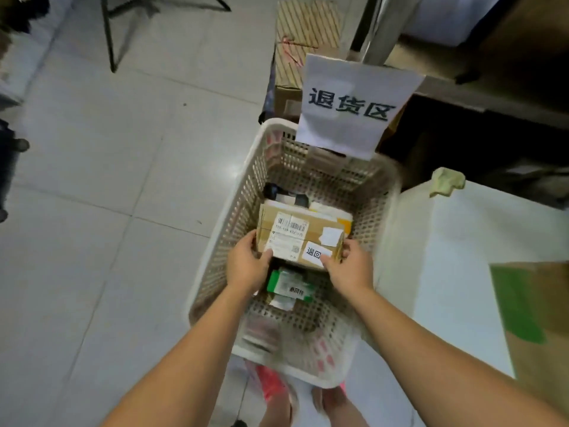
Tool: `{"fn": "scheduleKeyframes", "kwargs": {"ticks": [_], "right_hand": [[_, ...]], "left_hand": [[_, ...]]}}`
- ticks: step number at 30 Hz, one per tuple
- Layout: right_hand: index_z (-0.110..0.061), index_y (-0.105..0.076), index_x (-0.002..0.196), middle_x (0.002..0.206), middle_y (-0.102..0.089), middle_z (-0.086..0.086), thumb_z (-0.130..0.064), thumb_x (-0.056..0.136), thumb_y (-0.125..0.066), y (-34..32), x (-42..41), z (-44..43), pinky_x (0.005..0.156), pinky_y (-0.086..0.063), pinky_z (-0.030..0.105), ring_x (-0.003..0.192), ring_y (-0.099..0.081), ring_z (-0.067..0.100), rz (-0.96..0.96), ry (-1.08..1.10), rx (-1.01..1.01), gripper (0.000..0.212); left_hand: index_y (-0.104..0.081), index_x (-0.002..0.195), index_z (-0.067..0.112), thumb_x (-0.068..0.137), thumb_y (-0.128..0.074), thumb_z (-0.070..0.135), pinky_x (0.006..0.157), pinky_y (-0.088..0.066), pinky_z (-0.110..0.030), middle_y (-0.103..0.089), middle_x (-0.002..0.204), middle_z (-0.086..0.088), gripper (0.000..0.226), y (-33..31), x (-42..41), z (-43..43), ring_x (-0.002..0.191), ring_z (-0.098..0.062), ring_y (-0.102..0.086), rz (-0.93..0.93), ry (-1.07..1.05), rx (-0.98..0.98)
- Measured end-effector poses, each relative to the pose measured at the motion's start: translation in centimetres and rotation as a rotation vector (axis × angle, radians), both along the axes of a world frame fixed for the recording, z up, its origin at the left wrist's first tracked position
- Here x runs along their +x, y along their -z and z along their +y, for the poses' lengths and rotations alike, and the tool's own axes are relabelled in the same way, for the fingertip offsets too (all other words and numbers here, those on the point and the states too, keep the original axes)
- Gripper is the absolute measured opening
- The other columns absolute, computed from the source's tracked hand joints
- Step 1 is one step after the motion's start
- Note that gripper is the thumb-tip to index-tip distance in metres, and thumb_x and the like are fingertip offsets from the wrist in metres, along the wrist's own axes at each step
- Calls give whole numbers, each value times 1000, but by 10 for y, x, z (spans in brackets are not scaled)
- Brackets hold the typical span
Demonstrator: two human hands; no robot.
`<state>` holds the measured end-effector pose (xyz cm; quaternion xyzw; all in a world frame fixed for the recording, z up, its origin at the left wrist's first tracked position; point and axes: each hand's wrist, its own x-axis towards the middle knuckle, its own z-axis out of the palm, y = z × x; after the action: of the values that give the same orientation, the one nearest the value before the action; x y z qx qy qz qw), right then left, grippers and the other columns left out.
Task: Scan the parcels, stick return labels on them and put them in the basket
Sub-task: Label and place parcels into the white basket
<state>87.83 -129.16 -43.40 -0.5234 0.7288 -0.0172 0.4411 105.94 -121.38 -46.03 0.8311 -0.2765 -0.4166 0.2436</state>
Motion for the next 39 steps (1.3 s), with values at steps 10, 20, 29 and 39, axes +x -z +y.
{"fn": "scheduleKeyframes", "kwargs": {"ticks": [10,20,29,39], "right_hand": [[-9,-59,122,108,-70,8,-29,79,-82,176,-9,-15,73,-51,31,94,-66,24,96,-33,-14,53],[-22,-49,133,130,-50,5,-31,90,-67,56,-16,-21,92,-48,42,120,-47,26,355,-538,-130,48],[-25,-44,140,140,-47,0,-34,90,-66,-262,-42,-34,99,-42,39,130,-43,24,473,-584,-333,55],[-24,-43,139,136,-49,2,-37,89,-65,-507,-199,4,94,-44,41,127,-45,26,454,-379,-628,56]], "left_hand": [[-47,142,15,86,-74,22,89,-45,-24,-63,129,-1,63,176,-3,-25,99,-9,-58,-117,94,62],[-32,149,18,83,-68,42,111,-36,-45,-42,148,-1,78,46,3,-33,136,-23,-40,-648,692,37],[-29,149,18,84,-66,38,108,-35,-43,-43,147,-5,77,-270,-22,-80,138,-27,-35,-854,840,-86],[-41,143,21,85,-62,33,104,-39,-38,-51,138,-3,63,-521,-183,-71,132,-24,-41,-1000,910,-435]]}}
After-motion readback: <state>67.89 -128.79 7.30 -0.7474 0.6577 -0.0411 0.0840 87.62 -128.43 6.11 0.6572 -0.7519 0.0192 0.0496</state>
